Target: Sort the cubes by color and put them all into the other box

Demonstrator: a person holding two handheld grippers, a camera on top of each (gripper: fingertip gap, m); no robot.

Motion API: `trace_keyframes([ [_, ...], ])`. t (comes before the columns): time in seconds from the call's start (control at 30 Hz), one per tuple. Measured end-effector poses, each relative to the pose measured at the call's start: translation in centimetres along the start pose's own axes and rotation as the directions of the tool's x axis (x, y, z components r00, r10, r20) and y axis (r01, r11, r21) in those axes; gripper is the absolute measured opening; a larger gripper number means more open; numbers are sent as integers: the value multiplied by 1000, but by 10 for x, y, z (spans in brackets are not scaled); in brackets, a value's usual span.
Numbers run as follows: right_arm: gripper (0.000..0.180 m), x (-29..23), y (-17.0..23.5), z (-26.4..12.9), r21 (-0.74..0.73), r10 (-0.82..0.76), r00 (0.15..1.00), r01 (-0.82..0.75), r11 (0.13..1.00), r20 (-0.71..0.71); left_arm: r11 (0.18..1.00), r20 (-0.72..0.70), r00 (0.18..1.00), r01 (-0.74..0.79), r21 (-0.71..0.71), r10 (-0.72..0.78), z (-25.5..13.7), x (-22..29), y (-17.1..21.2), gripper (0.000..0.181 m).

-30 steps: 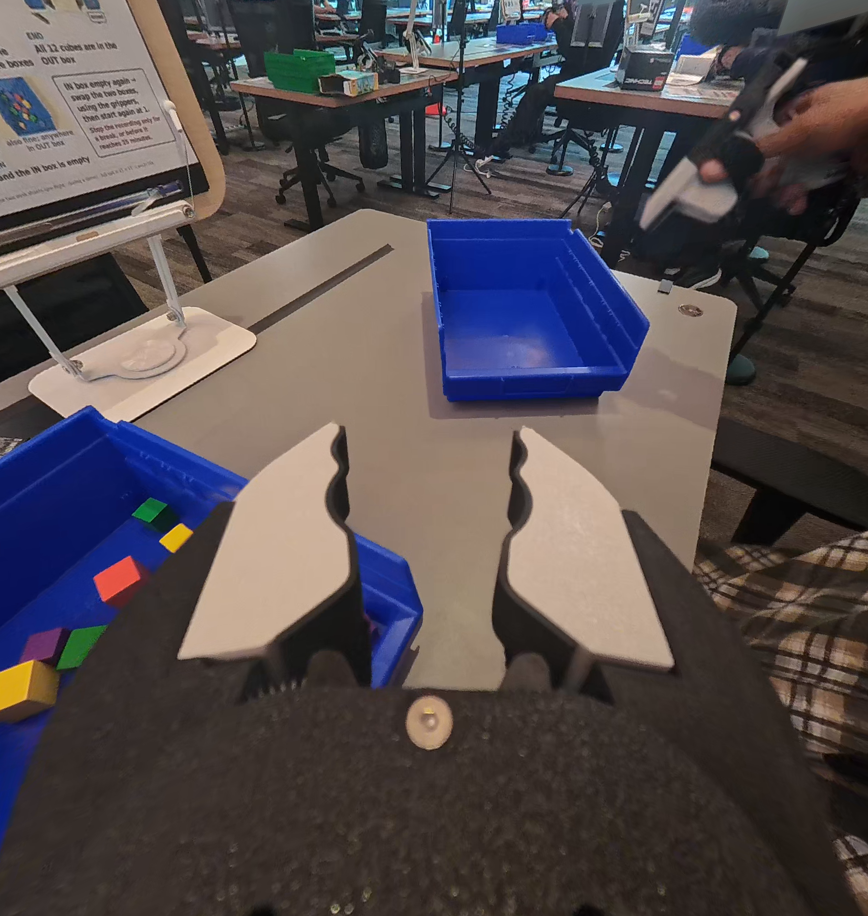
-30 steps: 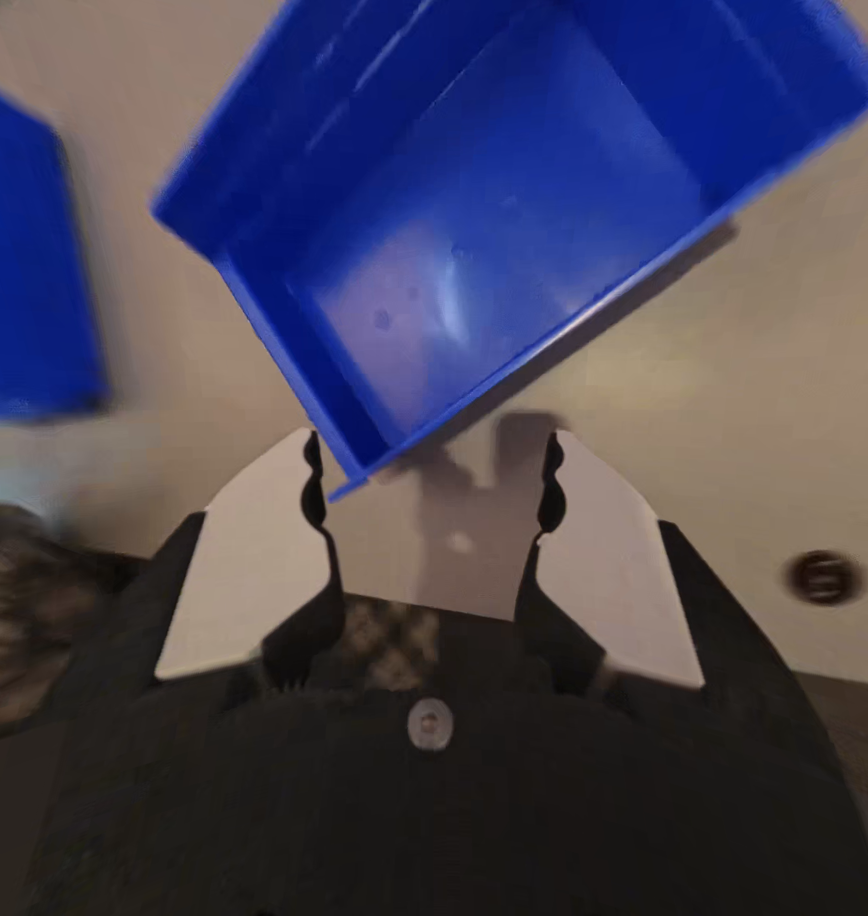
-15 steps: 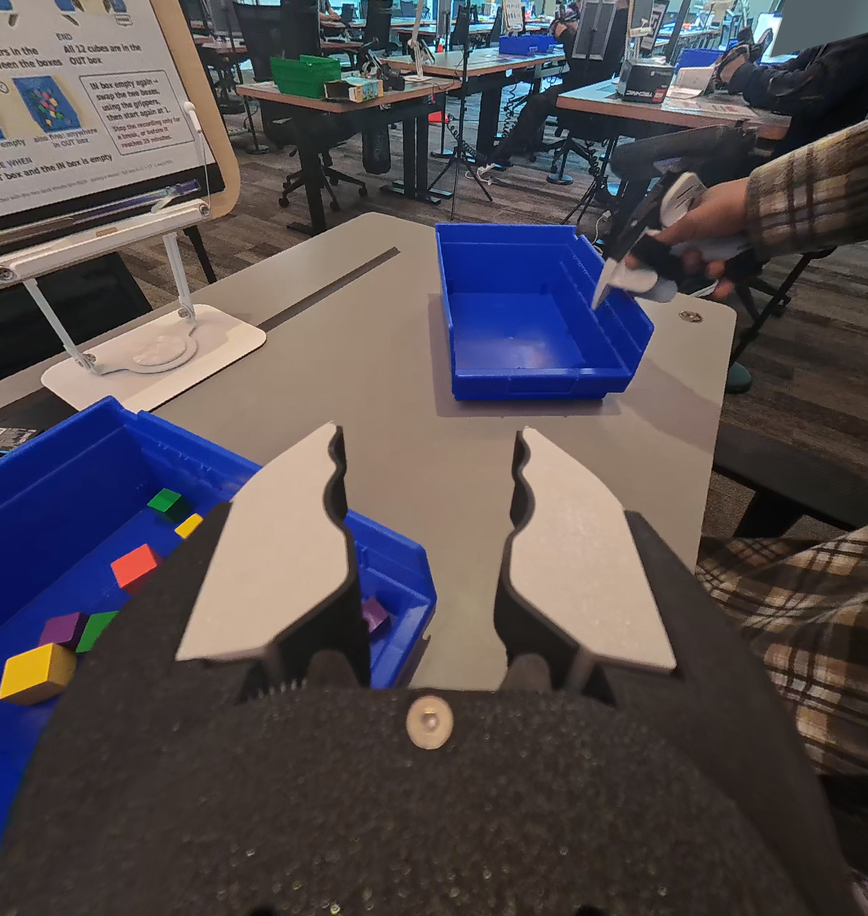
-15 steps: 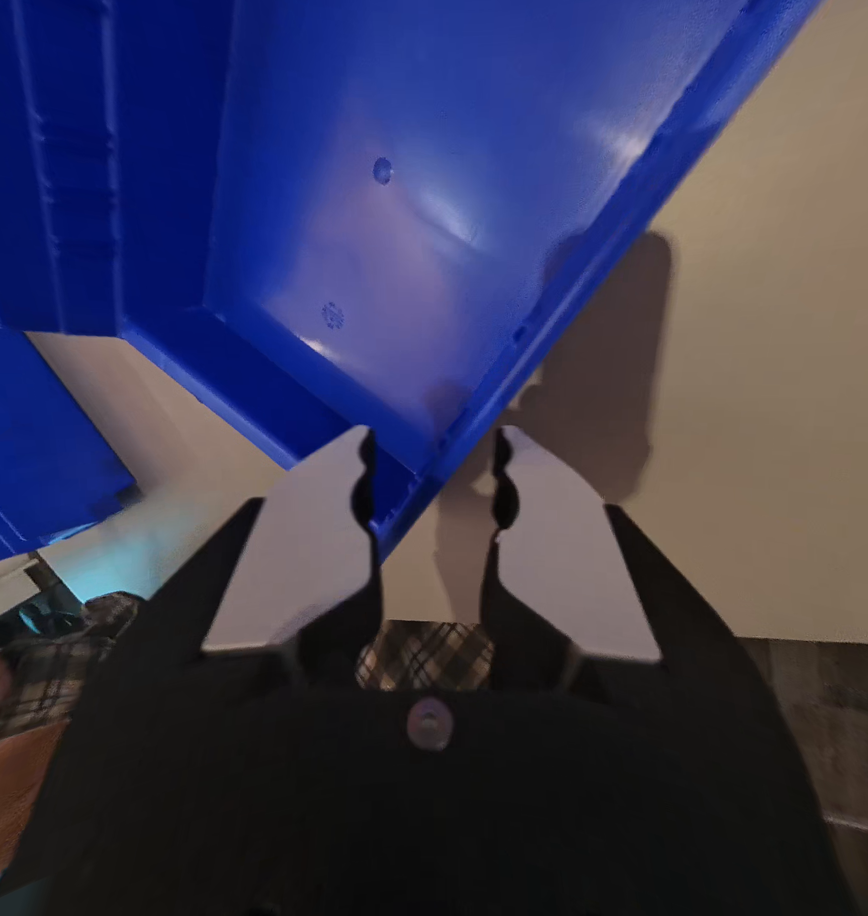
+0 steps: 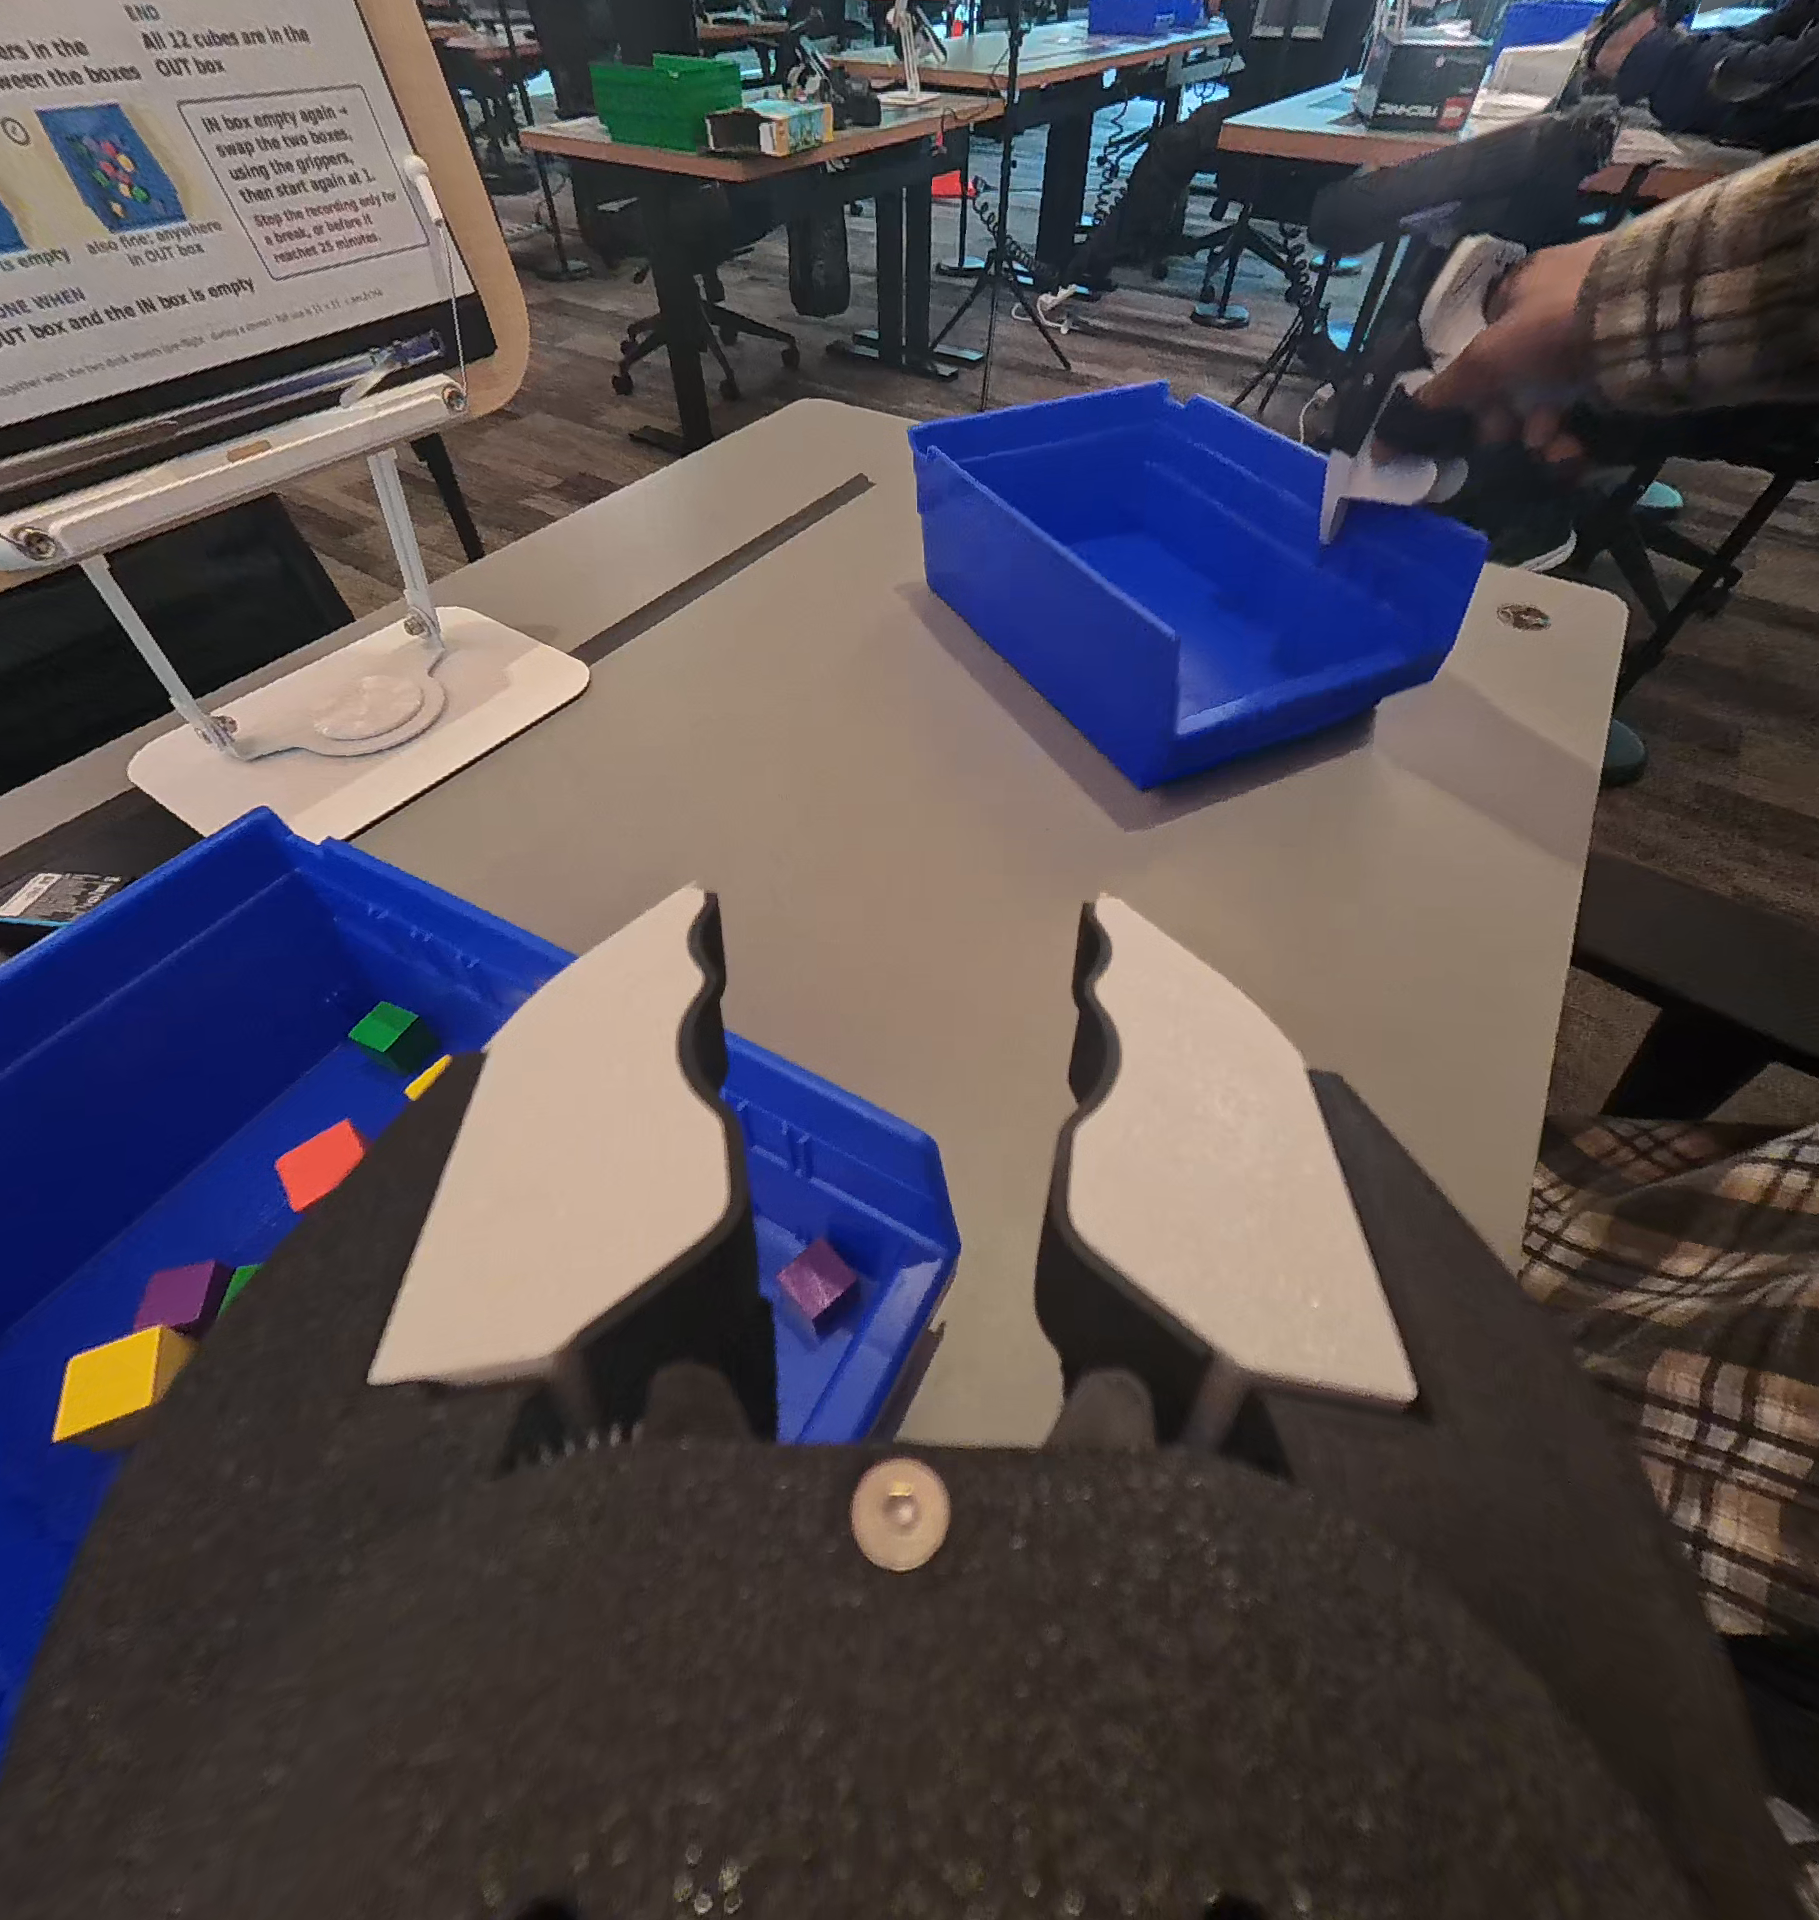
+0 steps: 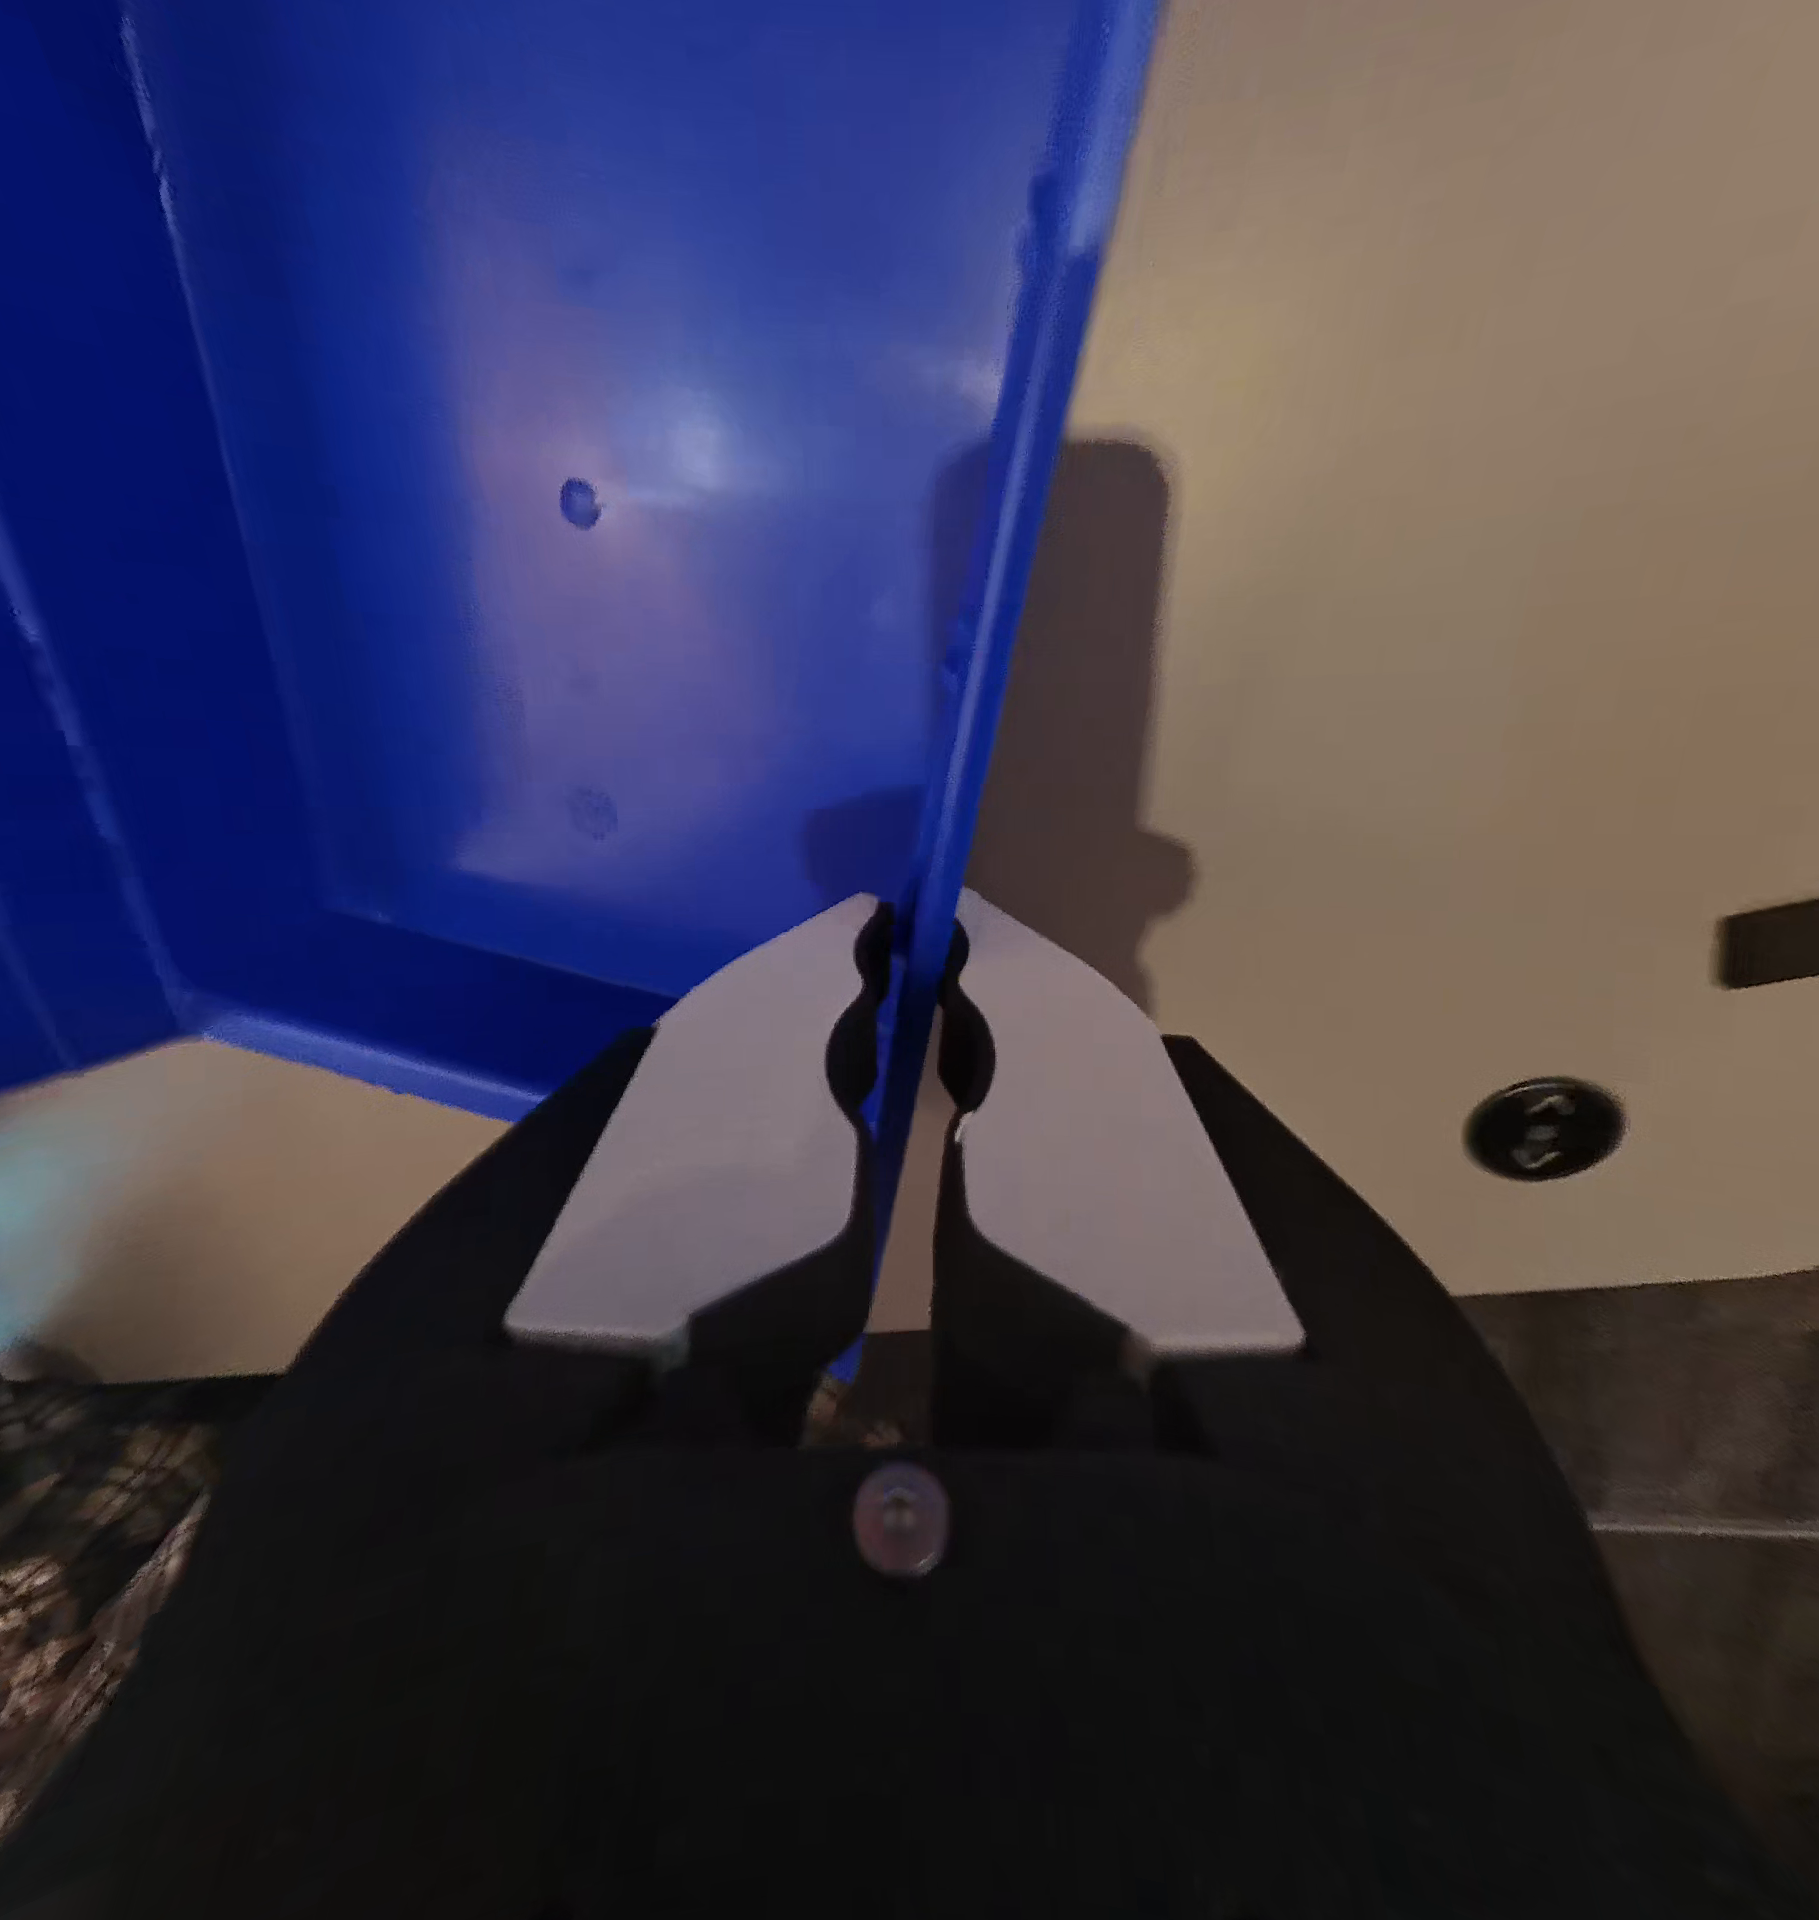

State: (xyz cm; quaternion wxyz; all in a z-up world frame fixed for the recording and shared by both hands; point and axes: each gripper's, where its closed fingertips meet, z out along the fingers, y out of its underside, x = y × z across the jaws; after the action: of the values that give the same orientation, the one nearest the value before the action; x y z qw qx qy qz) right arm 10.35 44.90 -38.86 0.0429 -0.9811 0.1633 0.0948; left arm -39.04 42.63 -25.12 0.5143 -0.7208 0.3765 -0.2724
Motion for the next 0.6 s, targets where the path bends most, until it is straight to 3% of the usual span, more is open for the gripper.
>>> trace_keyframes([
  [0.2, 6, 38, -38, -5, 0, -45, 996, 45, 999, -74, 999, 1, 1000, -2, -40, 2, 12, -1, 8, 64],
  [0.6, 8, 69, -94, -8, -38, -127, 989, 125, 991, -72, 997, -55, 998, 21, -76, -25, 32, 4, 18, 65],
])
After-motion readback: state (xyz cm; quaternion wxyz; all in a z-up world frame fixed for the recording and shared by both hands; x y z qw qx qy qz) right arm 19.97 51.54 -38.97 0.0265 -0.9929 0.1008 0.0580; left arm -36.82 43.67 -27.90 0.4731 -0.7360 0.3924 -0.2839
